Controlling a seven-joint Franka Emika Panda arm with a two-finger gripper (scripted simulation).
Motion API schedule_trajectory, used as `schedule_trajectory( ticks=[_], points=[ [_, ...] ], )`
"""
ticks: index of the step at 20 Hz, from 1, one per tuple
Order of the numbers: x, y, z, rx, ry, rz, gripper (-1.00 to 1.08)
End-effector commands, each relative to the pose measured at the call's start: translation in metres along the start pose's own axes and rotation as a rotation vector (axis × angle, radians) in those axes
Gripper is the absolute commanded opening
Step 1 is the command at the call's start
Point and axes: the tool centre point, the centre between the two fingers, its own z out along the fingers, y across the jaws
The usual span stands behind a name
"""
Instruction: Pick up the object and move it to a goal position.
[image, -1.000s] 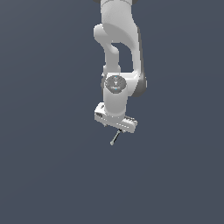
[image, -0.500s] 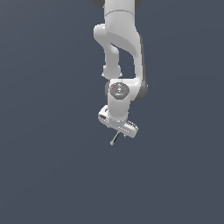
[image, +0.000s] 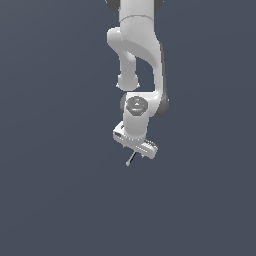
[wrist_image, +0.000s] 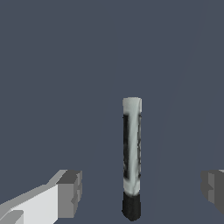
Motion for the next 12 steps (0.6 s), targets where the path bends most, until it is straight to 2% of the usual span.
schedule_trajectory(
  ticks=[1,7,12],
  points=[
    [0.0,0.0,0.007,-0.001,-0.001,0.001,1.0],
    [-0.001,0.001,0.036,0.0,0.0,0.004,1.0],
    [0.0,0.0,0.046,0.0,0.0,0.004,1.0]
  ],
)
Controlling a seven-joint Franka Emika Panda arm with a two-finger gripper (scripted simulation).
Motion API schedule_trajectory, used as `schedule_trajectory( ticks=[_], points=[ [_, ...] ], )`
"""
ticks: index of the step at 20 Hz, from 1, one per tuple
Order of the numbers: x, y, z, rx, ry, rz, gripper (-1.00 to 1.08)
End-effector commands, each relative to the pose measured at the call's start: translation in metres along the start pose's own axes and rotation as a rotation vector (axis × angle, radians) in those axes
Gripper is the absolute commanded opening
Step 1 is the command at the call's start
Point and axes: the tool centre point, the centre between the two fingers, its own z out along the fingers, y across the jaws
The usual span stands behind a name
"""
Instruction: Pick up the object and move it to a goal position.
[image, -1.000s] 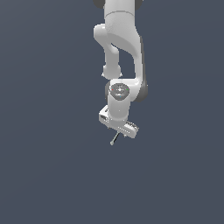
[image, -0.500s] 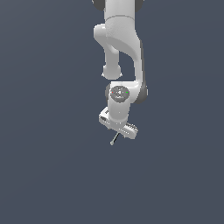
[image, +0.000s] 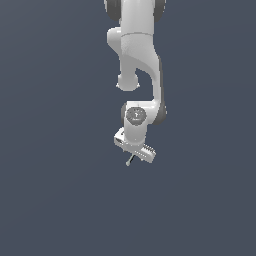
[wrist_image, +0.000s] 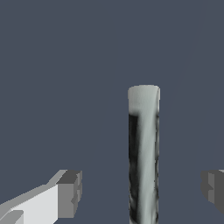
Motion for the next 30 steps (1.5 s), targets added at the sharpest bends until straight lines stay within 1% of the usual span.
schedule_trajectory(
  ticks=[1,2,13,17,23,30],
  points=[
    [0.001,-0.001,0.002,0.001,0.001,0.0,1.0],
    [0.001,-0.001,0.002,0.001,0.001,0.0,-1.0],
    [0.001,-0.001,0.002,0.001,0.001,0.0,-1.0],
    [0.007,0.0,-0.003,0.001,0.001,0.0,-1.0],
    [0.03,0.003,-0.02,0.001,0.001,0.0,-1.0],
    [0.072,0.006,-0.05,0.001,0.001,0.0,-1.0]
  ],
)
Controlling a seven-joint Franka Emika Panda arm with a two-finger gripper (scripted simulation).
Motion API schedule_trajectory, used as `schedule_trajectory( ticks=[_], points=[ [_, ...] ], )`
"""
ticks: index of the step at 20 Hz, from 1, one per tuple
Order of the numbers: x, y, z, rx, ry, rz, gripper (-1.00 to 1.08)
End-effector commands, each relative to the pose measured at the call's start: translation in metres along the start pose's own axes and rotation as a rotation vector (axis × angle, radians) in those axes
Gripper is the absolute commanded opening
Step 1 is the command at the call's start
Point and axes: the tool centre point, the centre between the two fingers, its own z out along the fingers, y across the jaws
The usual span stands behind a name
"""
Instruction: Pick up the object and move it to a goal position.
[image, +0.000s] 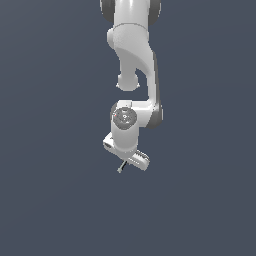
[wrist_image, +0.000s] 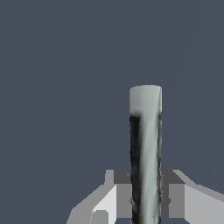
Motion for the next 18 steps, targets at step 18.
schedule_trajectory(
  ticks=[18],
  points=[
    [0.062,0.004,-0.043,0.0,0.0,0.0,-1.0]
  ],
)
